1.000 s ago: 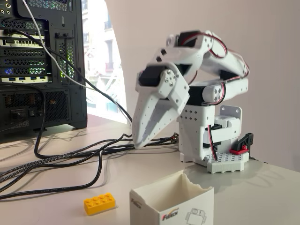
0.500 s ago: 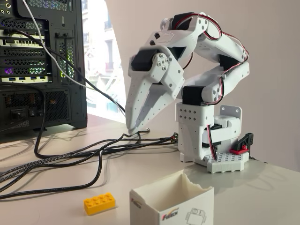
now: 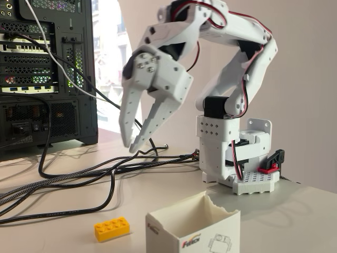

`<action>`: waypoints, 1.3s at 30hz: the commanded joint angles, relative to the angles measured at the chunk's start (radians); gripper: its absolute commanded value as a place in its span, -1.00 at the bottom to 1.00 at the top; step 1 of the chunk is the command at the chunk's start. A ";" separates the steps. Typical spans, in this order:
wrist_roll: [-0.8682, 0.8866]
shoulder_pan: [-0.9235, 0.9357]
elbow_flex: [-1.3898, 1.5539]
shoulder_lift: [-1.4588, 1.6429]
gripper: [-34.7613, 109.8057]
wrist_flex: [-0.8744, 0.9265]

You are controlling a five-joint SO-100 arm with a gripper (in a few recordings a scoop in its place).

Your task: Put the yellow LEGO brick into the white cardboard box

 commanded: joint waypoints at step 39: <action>1.177 -0.034 -0.281 -0.683 -0.20 -0.124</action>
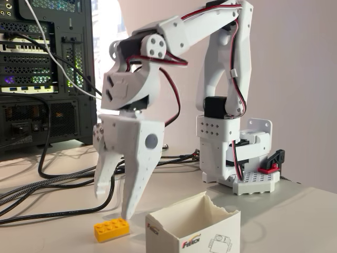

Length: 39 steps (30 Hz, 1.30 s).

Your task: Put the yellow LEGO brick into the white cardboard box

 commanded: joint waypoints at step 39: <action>-0.483 0.023 -0.189 -0.012 -0.65 0.041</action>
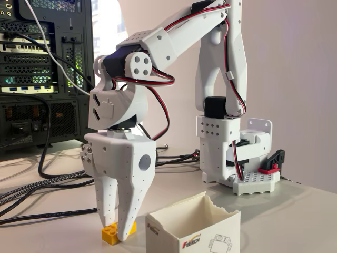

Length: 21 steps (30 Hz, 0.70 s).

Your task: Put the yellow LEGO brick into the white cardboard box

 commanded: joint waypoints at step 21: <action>-0.977 -0.275 -0.161 0.477 -0.65 0.224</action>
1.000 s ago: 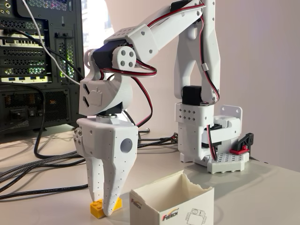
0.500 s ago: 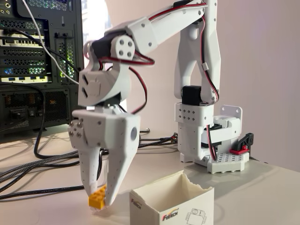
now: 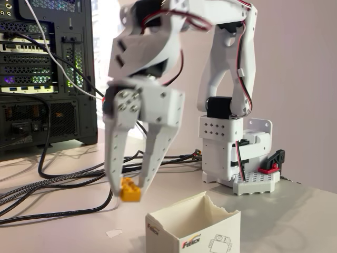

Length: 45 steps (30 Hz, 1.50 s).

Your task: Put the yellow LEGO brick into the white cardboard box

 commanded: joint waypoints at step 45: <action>0.052 -0.287 -0.040 0.232 -0.50 -0.020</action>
